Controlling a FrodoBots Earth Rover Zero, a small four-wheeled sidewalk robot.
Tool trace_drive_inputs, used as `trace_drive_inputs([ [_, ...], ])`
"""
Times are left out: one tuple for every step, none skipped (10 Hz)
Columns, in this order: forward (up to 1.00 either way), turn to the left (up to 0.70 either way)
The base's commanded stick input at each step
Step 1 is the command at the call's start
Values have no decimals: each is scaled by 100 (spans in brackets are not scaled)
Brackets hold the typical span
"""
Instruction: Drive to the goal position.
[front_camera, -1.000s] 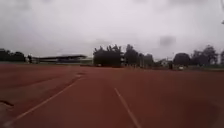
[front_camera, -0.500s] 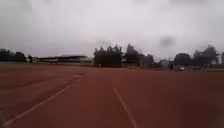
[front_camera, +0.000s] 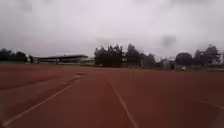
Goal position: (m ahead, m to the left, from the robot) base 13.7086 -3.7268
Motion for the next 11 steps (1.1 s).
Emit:
trace_drive_inputs([
  [50,0],
  [50,0],
  [50,0],
  [50,0],
  [50,0],
  [50,0],
  [50,0],
  [50,0],
  [50,0],
  [50,0],
  [50,0],
])
